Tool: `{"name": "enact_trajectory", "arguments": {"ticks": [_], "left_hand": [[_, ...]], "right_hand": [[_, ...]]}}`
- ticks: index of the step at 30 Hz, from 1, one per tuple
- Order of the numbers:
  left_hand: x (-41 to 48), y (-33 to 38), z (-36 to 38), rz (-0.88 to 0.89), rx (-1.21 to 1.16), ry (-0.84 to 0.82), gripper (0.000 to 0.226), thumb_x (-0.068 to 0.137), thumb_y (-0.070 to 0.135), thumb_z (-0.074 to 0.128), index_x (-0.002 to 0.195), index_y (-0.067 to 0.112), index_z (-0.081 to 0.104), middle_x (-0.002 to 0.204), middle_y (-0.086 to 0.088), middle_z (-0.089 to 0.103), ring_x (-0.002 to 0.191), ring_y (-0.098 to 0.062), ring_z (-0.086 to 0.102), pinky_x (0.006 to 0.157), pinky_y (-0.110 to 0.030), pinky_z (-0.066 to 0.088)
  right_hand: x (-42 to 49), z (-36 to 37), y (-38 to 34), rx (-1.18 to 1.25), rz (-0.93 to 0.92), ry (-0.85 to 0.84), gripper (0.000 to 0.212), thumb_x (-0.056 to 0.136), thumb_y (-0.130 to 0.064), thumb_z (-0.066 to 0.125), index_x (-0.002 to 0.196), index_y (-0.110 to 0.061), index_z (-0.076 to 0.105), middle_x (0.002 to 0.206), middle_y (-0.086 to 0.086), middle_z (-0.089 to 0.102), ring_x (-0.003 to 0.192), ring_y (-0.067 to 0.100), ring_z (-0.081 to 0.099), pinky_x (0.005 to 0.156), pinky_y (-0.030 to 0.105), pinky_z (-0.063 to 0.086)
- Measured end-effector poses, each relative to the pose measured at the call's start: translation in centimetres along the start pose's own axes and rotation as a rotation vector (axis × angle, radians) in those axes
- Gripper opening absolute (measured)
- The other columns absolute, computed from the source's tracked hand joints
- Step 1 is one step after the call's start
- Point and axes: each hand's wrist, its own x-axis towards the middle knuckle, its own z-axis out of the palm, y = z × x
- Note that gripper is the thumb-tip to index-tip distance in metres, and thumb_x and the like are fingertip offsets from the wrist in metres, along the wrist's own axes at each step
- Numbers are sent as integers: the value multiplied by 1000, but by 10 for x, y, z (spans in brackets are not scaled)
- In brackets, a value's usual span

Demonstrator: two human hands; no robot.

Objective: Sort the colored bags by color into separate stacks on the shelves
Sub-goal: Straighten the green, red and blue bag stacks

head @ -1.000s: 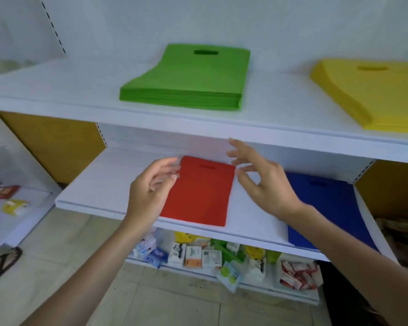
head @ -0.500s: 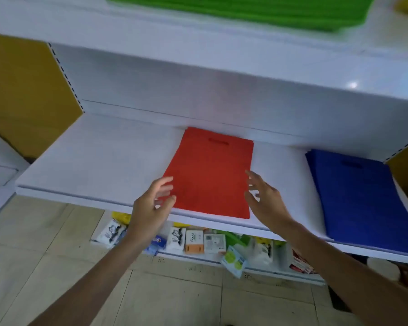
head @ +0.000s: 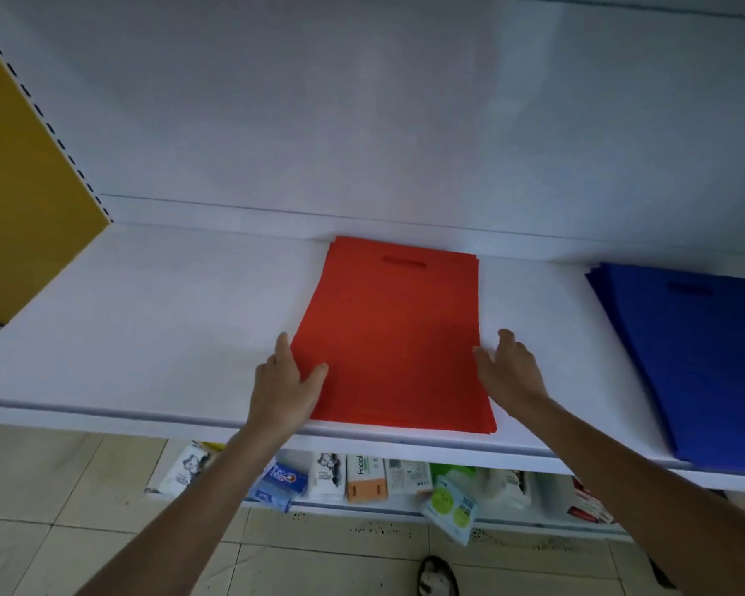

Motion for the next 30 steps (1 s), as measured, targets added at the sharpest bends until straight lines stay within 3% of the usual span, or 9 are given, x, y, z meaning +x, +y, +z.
{"name": "enact_trajectory", "arguments": {"ticks": [3, 9, 17, 21, 25, 28, 30], "left_hand": [[1, 7, 1, 54, 58, -64, 77, 90, 44, 48, 147, 20, 3, 136, -9, 47, 121, -28, 48, 101, -43, 42], [13, 11, -18, 121, 213, -69, 60, 92, 45, 44, 143, 22, 22, 125, -5, 56, 107, -22, 57, 88, -31, 45], [59, 43, -10, -85, -227, -36, 63, 90, 40, 50, 143, 14, 30, 143, -8, 41, 131, -26, 39, 104, -35, 30], [73, 62, 1, -131, -324, -21, 63, 87, 41, 55, 139, 11, 36, 140, -8, 45, 127, -26, 43, 93, -30, 33], [81, 65, 10, -130, -337, 7, 59, 87, 39, 56, 136, 11, 39, 135, -7, 48, 122, -25, 46, 85, -27, 31], [85, 69, 17, -101, -359, 19, 64, 83, 41, 59, 137, 13, 38, 135, -6, 48, 124, -26, 45, 93, -30, 34], [86, 72, 19, -82, -357, 14, 65, 72, 49, 60, 127, 17, 49, 124, -4, 56, 118, -26, 50, 97, -33, 39]], "right_hand": [[4, 3, -13, 42, 8, -32, 43, 95, -24, 41, 131, -2, 34, 123, 19, 50, 103, 33, 54, 73, 34, 45], [18, -4, -10, -23, -61, -75, 42, 97, -28, 40, 132, -6, 34, 113, 14, 57, 90, 27, 59, 77, 39, 52], [58, -14, -26, 192, -47, -72, 47, 94, -14, 41, 139, -6, 29, 105, 14, 57, 83, 26, 59, 69, 34, 51], [80, -17, -34, 283, -3, -96, 48, 92, -9, 37, 138, -3, 28, 90, 5, 49, 71, 16, 53, 60, 27, 44], [93, -17, -28, 254, -35, -85, 54, 91, -14, 42, 141, -7, 26, 100, 8, 57, 82, 21, 58, 70, 32, 49], [99, -15, -23, 260, -67, -71, 56, 91, -16, 45, 142, -9, 26, 108, 8, 55, 85, 19, 54, 71, 32, 47], [102, -15, -23, 300, -83, -80, 52, 91, -16, 45, 141, -13, 29, 115, 8, 56, 81, 15, 52, 69, 28, 44]]}}
